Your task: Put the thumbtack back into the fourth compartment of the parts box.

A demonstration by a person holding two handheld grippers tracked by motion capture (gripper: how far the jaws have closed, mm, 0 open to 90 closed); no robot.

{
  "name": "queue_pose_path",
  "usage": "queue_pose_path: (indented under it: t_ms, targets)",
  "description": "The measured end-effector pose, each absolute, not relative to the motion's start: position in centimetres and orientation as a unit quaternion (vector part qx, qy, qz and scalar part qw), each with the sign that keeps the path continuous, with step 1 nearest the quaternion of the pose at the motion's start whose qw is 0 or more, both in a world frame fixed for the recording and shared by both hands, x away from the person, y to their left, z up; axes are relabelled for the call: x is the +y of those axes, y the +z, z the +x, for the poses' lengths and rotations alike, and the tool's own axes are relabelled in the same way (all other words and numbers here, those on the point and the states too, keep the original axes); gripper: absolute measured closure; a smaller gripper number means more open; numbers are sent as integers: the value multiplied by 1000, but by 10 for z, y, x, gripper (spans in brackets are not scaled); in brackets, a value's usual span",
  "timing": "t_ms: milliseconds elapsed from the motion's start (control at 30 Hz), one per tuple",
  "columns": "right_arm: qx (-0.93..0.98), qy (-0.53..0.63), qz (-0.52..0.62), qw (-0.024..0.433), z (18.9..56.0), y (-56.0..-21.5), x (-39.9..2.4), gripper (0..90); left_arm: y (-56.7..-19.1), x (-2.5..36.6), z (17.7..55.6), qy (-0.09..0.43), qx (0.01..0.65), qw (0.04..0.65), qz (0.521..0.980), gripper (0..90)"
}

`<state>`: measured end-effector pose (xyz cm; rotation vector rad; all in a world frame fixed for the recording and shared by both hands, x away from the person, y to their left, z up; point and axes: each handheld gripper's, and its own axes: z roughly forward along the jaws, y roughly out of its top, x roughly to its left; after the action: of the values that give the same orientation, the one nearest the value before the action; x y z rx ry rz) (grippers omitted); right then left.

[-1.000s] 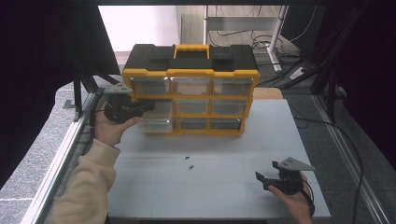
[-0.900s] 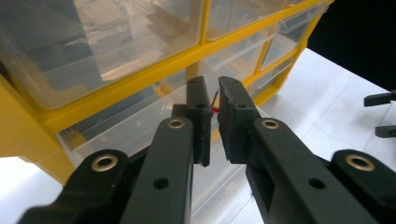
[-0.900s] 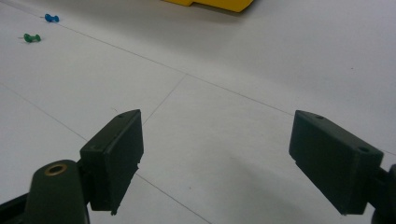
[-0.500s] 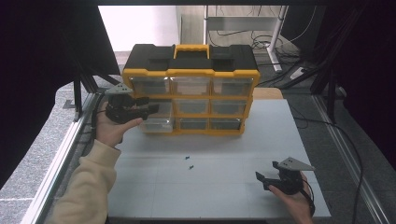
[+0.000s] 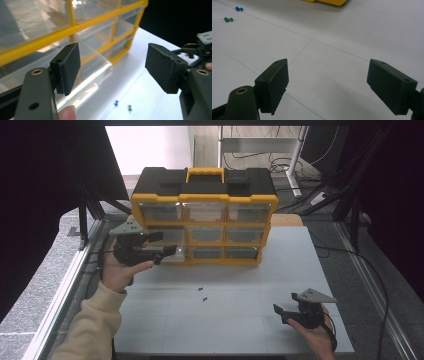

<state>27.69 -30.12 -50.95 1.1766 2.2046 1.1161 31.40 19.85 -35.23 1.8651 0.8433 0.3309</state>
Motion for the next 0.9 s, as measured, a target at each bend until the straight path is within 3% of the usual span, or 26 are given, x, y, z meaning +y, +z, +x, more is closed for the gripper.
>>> queue_pose_path:
  t_ms: [433, 900]
  targets:
    - [789, 398, 421, 202, 277, -509, -301, 178, -367, 188, 288, 106, 325, 529, 777, 276]
    - [789, 398, 421, 202, 277, -510, -301, 178, -402, 168, 274, 104, 312, 487, 809, 281]
